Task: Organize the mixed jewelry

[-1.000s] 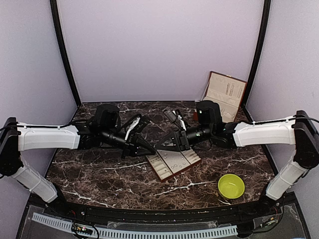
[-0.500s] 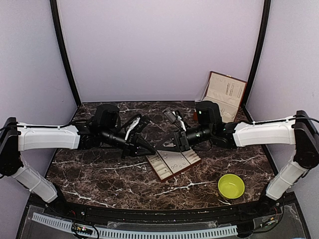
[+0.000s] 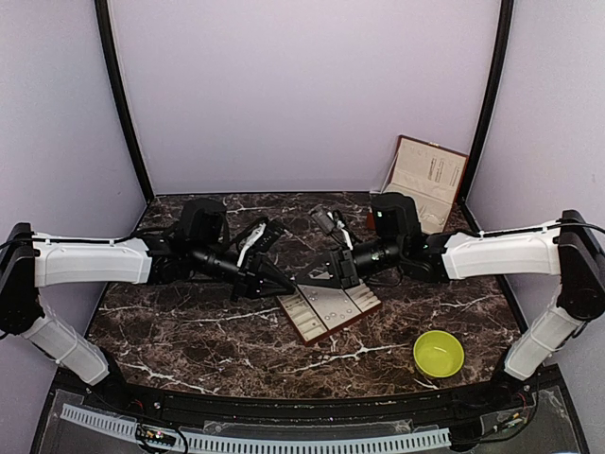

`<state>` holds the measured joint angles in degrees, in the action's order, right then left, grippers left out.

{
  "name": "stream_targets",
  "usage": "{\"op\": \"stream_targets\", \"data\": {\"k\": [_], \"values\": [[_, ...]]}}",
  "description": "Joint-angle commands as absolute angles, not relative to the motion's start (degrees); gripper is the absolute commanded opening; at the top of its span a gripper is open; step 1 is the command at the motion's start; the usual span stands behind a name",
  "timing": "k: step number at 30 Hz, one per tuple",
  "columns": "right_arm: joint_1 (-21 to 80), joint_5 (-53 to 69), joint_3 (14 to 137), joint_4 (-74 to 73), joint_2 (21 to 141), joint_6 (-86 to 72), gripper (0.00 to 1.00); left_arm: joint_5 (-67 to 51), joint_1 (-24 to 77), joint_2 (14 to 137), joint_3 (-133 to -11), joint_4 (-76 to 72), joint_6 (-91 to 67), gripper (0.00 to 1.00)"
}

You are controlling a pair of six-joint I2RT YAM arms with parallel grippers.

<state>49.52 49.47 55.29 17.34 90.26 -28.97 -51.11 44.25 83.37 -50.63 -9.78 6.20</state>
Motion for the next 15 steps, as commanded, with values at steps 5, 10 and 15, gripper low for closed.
{"op": "stream_targets", "data": {"k": [5, 10, 15], "values": [[48.4, 47.2, 52.4, 22.5, 87.0, -30.8, 0.04, -50.1, 44.2, 82.7, -49.9, -9.7, 6.9, 0.38], [47.0, 46.0, 50.2, 24.0, 85.3, -31.9, 0.04, -48.3, 44.3, 81.7, -49.5, -8.4, 8.3, 0.51], [45.6, 44.7, 46.8, 23.6, 83.8, -32.1, 0.04, -43.6, 43.9, 79.0, -48.4, -8.3, 8.8, 0.55]]}}
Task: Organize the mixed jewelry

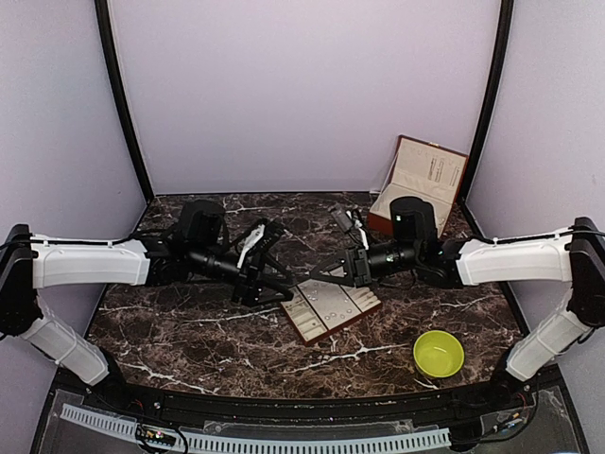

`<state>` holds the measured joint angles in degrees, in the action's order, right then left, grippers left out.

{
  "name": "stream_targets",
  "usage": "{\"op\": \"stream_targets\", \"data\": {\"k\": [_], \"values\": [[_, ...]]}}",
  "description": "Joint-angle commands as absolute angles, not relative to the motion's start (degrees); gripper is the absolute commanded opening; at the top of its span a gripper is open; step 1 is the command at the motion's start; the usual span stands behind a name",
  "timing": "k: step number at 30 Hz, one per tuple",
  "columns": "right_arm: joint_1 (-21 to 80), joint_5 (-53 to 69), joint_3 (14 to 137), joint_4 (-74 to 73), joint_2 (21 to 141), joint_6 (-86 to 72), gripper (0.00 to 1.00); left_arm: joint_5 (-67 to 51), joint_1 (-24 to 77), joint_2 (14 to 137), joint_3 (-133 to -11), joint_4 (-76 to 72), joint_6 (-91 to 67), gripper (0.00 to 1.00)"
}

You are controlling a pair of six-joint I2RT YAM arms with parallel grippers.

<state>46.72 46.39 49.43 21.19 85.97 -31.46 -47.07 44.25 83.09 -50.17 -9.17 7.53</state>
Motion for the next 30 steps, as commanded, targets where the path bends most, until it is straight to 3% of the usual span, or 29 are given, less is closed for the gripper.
{"op": "stream_targets", "data": {"k": [1, 13, 30], "values": [[45.4, 44.3, 46.1, 23.1, 83.5, -31.9, 0.03, -42.5, 43.6, 78.2, -48.2, -8.8, 8.4, 0.56], [44.2, 36.6, 39.0, 18.3, 84.6, -26.4, 0.04, -32.4, 37.9, 73.3, -46.7, -9.0, 6.7, 0.56], [43.9, 31.4, 35.5, 19.7, 90.5, -25.8, 0.04, -32.5, 37.9, 73.1, -46.5, -8.8, 7.0, 0.56]]}}
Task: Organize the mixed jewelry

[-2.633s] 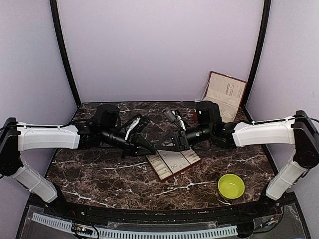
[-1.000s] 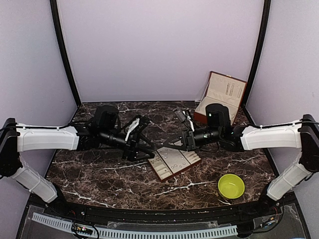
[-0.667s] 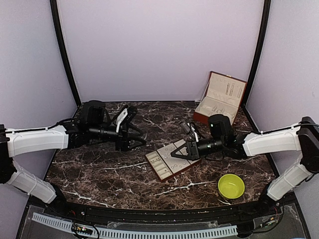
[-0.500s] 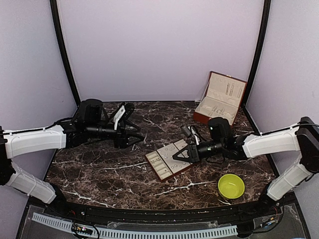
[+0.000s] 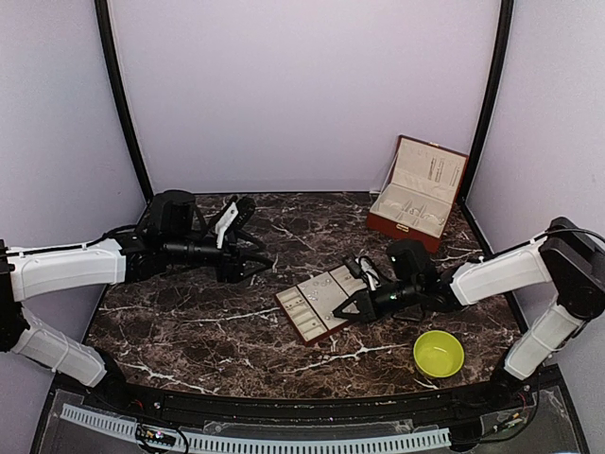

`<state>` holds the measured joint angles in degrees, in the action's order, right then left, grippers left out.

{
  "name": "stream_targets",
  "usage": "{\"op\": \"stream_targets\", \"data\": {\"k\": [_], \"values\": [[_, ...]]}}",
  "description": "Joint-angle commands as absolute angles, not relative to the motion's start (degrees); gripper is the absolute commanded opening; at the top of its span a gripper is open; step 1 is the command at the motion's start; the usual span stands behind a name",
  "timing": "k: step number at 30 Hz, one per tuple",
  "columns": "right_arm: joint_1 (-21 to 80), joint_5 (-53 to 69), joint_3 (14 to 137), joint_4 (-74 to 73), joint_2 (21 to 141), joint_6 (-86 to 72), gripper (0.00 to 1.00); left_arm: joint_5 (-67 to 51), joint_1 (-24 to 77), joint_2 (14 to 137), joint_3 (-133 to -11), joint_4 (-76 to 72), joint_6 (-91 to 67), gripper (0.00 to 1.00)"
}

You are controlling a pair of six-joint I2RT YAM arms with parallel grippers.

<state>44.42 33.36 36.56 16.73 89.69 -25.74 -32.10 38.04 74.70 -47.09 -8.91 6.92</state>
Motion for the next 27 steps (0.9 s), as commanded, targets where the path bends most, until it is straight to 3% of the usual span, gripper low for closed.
{"op": "stream_targets", "data": {"k": [1, 27], "values": [[43.9, 31.0, 35.3, 19.9, 90.5, -25.9, 0.04, -32.5, 37.9, 73.1, -46.4, -8.9, 7.1, 0.56], [43.9, 27.2, 35.9, 19.2, 94.9, -25.7, 0.05, -31.5, 37.9, 72.9, -46.5, -8.8, 6.7, 0.56]]}}
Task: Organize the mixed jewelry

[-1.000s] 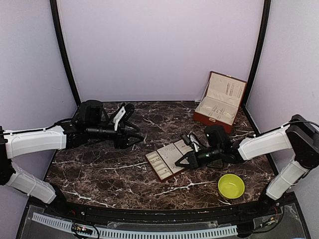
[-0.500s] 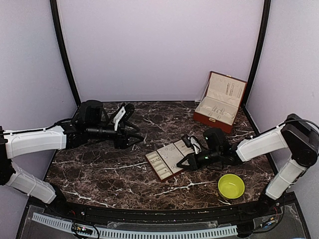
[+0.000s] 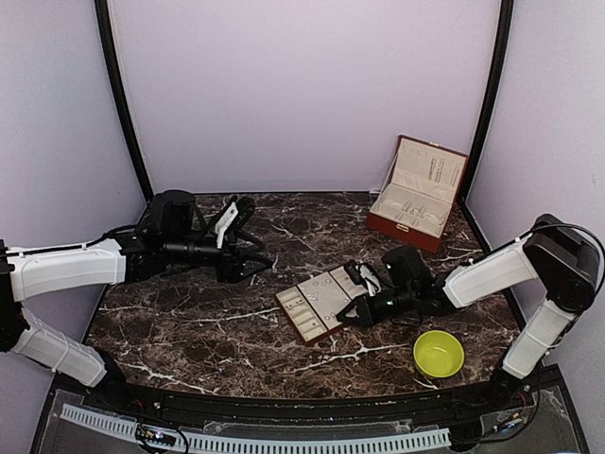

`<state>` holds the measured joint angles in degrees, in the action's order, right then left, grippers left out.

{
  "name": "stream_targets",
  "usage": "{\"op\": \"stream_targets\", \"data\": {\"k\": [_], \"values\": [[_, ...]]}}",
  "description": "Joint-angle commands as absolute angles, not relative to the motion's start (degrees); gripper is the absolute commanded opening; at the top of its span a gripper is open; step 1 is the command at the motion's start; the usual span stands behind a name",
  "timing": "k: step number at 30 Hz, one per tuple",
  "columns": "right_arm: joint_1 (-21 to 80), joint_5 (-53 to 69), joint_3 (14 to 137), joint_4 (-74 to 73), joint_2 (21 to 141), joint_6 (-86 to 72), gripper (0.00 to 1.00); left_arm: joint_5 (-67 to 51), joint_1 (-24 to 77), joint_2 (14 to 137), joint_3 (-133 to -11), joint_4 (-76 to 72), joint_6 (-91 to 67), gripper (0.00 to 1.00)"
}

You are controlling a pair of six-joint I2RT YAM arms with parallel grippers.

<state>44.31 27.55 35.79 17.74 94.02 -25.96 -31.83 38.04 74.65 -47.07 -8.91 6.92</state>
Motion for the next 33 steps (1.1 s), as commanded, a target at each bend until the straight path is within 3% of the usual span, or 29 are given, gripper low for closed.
{"op": "stream_targets", "data": {"k": [1, 33], "values": [[43.9, 27.2, 35.9, 19.1, 95.0, -25.7, 0.05, -31.5, 37.9, 72.9, -46.5, -8.8, 6.7, 0.56], [44.1, 24.5, 38.0, 11.3, 95.6, -22.1, 0.05, -31.7, 37.9, 72.9, -46.6, -8.7, 6.9, 0.56]]}}
